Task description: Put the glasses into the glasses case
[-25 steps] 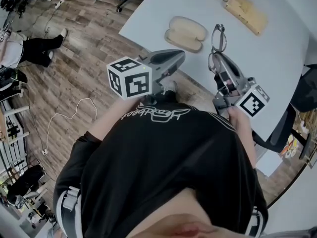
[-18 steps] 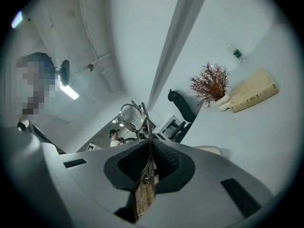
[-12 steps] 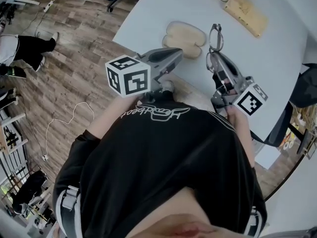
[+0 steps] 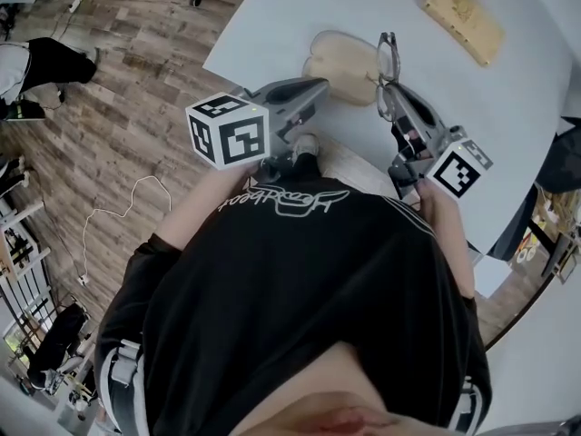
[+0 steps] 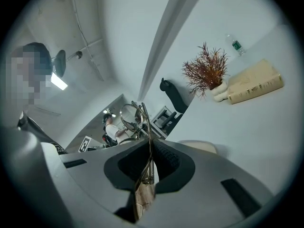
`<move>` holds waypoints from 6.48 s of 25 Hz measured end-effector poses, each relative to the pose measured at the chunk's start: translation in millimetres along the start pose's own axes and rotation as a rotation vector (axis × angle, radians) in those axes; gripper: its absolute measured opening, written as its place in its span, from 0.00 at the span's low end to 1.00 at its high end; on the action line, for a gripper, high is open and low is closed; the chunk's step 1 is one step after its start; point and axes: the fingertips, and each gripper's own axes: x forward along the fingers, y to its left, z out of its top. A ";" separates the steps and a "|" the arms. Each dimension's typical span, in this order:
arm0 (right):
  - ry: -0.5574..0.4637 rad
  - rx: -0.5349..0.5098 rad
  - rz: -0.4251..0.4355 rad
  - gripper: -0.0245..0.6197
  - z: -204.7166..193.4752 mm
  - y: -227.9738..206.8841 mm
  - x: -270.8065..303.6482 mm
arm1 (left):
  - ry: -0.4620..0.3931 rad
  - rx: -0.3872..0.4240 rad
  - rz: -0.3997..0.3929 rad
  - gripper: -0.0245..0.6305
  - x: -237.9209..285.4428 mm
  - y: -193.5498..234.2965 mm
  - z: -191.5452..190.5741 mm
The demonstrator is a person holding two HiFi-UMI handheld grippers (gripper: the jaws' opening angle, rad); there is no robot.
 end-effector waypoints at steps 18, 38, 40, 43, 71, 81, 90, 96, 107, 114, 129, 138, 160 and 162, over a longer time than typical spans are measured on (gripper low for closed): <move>0.257 -0.557 -0.130 0.08 -9.2 -36.8 52.3 | 0.021 -0.025 0.044 0.05 -10.1 46.9 17.0; 0.635 -0.996 -0.153 0.08 -102.2 -84.1 77.8 | 0.053 -0.021 0.076 0.05 -11.1 80.9 23.9; 0.662 -1.013 -0.158 0.08 -106.1 -89.0 79.0 | 0.053 -0.022 0.080 0.05 -11.0 83.6 25.2; 0.690 -1.031 -0.167 0.08 -110.8 -94.9 80.9 | 0.049 -0.026 0.086 0.05 -10.0 87.7 26.5; 0.790 -1.000 -0.151 0.08 -119.7 -102.2 86.9 | 0.027 -0.018 0.091 0.05 -19.9 77.5 23.2; 0.786 -0.898 -0.108 0.08 -121.3 -97.9 87.0 | 0.026 -0.037 0.125 0.05 -30.7 81.0 14.9; 0.662 -0.866 -0.139 0.13 -93.7 -92.3 84.0 | 0.026 -0.026 0.127 0.05 -26.6 72.2 6.6; 0.430 -0.834 -0.175 0.13 -52.3 -57.0 65.9 | 0.016 0.007 0.112 0.05 -28.3 47.7 2.1; 0.112 -0.875 -0.159 0.10 -3.7 52.2 -27.6 | -0.053 0.102 0.034 0.05 -44.0 -50.7 -9.9; -0.013 -0.895 -0.134 0.07 -7.7 107.4 -110.5 | -0.099 0.193 -0.022 0.05 -50.0 -132.5 -42.4; -0.076 -0.796 -0.018 0.05 -92.0 187.0 -264.0 | -0.175 0.264 -0.073 0.05 -78.8 -267.3 -163.2; -0.106 -0.632 0.006 0.05 -126.7 203.9 -328.8 | -0.157 0.318 -0.076 0.05 -87.0 -318.5 -223.4; 0.004 -0.477 0.070 0.05 -188.6 202.2 -320.6 | -0.093 0.288 0.011 0.05 -105.3 -302.3 -269.0; 0.005 -0.470 0.072 0.05 -188.2 202.5 -319.0 | -0.086 0.281 0.030 0.05 -107.8 -296.0 -269.7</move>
